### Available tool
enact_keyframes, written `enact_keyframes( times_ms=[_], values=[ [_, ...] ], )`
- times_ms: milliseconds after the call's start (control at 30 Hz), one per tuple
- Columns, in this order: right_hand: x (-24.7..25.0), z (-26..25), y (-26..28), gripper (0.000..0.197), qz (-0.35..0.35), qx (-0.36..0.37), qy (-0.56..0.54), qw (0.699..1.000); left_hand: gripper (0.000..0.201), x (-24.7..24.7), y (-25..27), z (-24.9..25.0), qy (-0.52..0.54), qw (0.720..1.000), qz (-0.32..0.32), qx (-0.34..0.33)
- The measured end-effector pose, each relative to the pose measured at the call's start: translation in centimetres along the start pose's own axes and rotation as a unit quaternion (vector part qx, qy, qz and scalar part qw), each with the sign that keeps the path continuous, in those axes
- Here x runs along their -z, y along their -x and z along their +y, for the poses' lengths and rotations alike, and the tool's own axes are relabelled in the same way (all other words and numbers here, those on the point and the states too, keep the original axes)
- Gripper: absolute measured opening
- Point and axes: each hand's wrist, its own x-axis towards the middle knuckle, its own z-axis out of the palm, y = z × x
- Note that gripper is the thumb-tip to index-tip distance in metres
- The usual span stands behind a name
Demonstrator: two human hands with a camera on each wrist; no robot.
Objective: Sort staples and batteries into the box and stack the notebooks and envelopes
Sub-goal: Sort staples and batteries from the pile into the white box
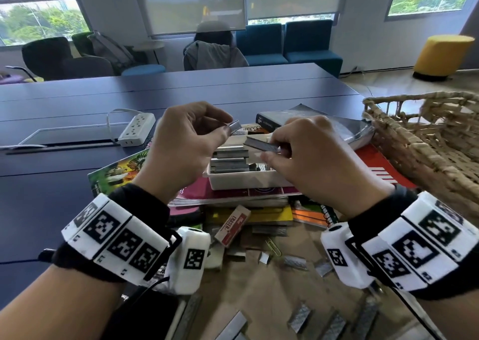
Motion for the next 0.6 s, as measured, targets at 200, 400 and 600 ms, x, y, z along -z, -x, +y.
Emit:
enact_keyframes(
  times_ms=[200, 400, 600],
  values=[
    [-0.6, -0.7, -0.3, 0.022, -0.052, 0.051, -0.005, 0.997, 0.009, -0.4, 0.1, -0.2, -0.016, 1.0, -0.003, -0.01],
    [-0.3, -0.3, -0.2, 0.028, -0.046, 0.024, -0.042, 0.998, 0.01, -0.8, 0.5, -0.3, -0.029, 0.999, -0.016, -0.022],
    [1.6, 0.6, -0.3, 0.007, -0.042, 0.002, -0.014, 0.999, 0.012, -0.9, 0.9, 0.2, -0.05, 0.993, -0.097, -0.053]
  ],
)
